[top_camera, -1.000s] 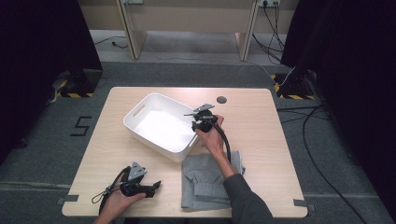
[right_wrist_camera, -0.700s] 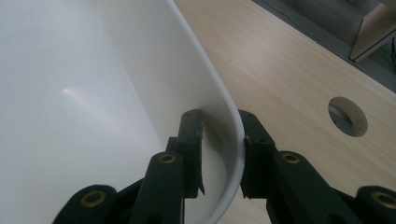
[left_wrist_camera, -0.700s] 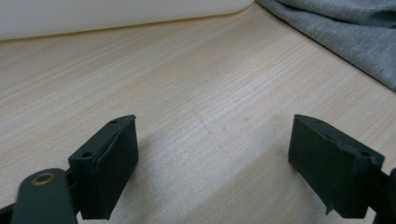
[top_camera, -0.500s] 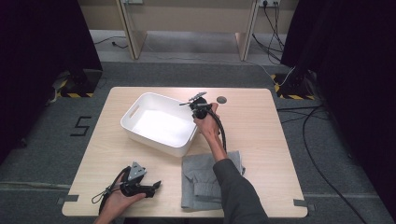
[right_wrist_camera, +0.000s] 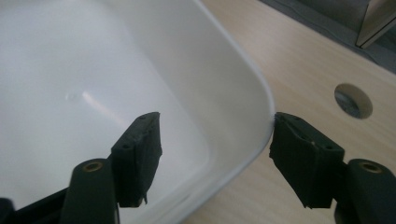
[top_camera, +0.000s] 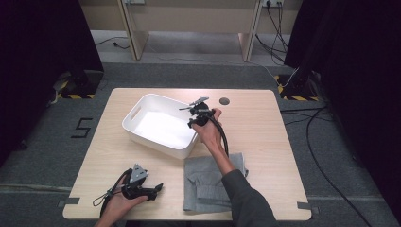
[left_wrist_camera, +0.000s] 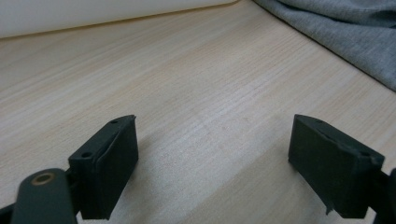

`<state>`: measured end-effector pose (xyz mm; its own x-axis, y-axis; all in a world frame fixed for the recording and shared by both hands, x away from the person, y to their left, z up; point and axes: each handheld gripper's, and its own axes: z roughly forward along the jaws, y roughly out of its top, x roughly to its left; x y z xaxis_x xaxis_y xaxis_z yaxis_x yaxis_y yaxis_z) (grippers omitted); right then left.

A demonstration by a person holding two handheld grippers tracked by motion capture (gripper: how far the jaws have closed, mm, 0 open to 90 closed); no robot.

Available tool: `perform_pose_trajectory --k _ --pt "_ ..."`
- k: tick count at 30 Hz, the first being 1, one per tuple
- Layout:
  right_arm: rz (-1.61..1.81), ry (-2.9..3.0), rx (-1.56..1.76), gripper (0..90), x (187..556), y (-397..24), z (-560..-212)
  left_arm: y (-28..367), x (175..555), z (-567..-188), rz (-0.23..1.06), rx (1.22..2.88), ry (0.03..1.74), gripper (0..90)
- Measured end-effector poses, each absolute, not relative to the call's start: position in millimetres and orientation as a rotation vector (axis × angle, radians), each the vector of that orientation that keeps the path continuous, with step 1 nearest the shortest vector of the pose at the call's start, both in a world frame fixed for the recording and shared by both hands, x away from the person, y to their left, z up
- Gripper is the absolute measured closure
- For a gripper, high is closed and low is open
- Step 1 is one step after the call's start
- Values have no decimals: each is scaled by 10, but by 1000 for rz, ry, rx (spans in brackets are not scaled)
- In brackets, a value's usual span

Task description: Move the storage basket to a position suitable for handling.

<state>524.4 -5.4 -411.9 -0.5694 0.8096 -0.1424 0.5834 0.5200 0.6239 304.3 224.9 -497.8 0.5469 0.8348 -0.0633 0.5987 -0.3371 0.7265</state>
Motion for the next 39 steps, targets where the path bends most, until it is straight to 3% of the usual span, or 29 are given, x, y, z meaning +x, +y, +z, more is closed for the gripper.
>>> perform_pose_trajectory --k 8,13,21,37,39 --pt "728 2382 1131 377 5056 -137 -4216 2248 3044 -4980 420 2062 1151 152" --pt "690 2358 1079 502 5222 -251 -4236 2248 3044 -4980 420 2062 1150 152" --pt "641 2355 1040 545 5339 -515 -4235 2249 3044 -4978 420 2064 1150 152" --pt "545 2370 877 587 5510 -1140 -4214 2247 3044 -4979 419 2061 1151 152" --pt "558 2326 958 537 5525 -1261 -4177 2247 3044 -4979 419 2061 1151 152"
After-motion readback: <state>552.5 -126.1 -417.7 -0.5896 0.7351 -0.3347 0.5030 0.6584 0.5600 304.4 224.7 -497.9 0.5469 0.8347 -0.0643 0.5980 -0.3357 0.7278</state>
